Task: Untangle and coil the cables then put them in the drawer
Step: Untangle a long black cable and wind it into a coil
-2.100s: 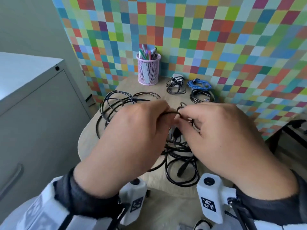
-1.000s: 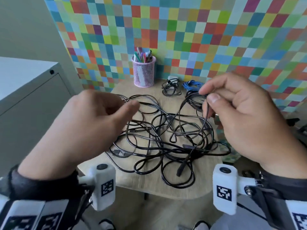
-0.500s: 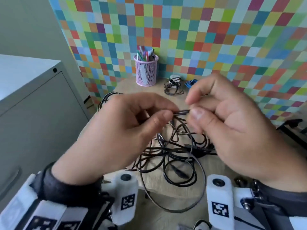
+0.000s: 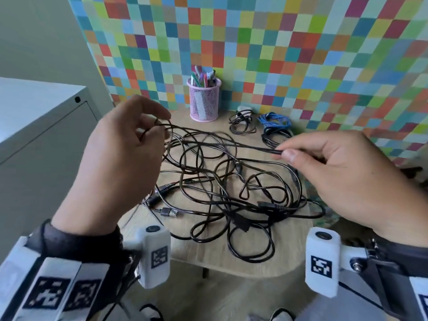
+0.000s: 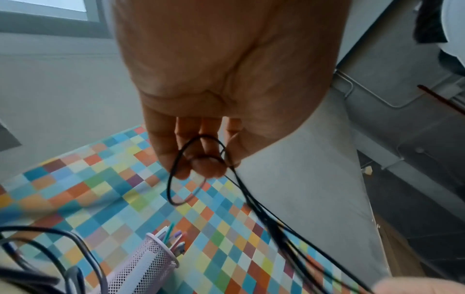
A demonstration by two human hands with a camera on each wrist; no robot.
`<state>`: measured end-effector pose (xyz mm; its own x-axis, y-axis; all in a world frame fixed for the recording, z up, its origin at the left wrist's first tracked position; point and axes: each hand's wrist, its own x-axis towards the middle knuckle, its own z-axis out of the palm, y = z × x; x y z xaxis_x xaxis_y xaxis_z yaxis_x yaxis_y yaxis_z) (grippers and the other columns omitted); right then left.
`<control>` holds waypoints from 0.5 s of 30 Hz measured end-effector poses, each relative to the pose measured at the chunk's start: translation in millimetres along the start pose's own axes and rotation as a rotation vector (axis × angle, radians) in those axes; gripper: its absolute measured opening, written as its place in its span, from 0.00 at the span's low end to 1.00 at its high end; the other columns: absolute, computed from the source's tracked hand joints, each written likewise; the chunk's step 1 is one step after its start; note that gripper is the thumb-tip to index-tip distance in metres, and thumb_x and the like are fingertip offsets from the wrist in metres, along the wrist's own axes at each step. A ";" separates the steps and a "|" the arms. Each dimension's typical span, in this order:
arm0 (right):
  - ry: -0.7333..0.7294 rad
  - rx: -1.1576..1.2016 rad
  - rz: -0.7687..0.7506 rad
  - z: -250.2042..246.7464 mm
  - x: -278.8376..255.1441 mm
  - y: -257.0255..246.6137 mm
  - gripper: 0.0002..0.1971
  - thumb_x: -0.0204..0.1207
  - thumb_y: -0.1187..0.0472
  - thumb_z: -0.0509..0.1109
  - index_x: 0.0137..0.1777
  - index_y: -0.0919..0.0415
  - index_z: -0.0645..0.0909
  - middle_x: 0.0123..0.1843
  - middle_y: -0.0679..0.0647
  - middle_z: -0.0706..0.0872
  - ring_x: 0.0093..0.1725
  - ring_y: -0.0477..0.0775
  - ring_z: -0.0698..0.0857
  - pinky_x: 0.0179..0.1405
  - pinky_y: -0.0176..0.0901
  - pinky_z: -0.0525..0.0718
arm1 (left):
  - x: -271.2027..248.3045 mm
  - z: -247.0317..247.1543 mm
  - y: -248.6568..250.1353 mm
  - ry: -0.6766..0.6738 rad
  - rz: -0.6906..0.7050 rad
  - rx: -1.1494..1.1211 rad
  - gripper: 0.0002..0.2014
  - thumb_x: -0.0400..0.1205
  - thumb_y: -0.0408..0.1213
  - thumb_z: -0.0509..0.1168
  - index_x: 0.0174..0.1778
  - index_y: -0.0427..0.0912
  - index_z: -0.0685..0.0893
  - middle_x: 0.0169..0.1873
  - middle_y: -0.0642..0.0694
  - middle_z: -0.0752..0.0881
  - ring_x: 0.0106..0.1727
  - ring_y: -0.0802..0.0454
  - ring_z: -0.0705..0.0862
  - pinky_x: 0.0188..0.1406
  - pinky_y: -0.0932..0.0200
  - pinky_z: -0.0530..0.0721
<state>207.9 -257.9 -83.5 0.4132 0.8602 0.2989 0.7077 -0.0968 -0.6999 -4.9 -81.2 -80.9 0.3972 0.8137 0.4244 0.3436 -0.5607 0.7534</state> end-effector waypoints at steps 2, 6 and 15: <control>0.021 0.023 -0.027 -0.7 -0.7 1.4 0.12 0.84 0.55 0.69 0.43 0.38 0.89 0.37 0.48 0.90 0.34 0.45 0.85 0.40 0.36 0.83 | -1.2 0.3 -1.5 -0.032 0.016 0.063 0.17 0.84 0.30 0.64 0.52 0.62 0.85 0.45 0.53 0.87 0.39 0.49 0.87 0.41 0.53 0.84; 0.065 0.182 -0.054 0.2 -0.4 1.8 0.09 0.87 0.55 0.67 0.48 0.50 0.87 0.33 0.56 0.84 0.30 0.48 0.81 0.35 0.54 0.78 | -3.0 3.0 -0.6 -0.150 0.042 0.195 0.19 0.83 0.32 0.65 0.47 0.66 0.90 0.52 0.57 0.82 0.31 0.64 0.79 0.36 0.66 0.73; 0.241 0.170 -0.106 -3.0 -1.2 0.8 0.07 0.81 0.50 0.73 0.43 0.43 0.91 0.34 0.56 0.90 0.34 0.63 0.84 0.34 0.48 0.81 | -5.3 2.9 2.3 -0.086 0.086 0.214 0.17 0.86 0.54 0.66 0.35 0.49 0.85 0.22 0.51 0.81 0.24 0.55 0.77 0.26 0.57 0.74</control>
<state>209.7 -260.5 -82.4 0.4808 0.7157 0.5066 0.6565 0.0892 -0.7491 -3.7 -87.2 -82.8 0.5003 0.7507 0.4316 0.4743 -0.6546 0.5887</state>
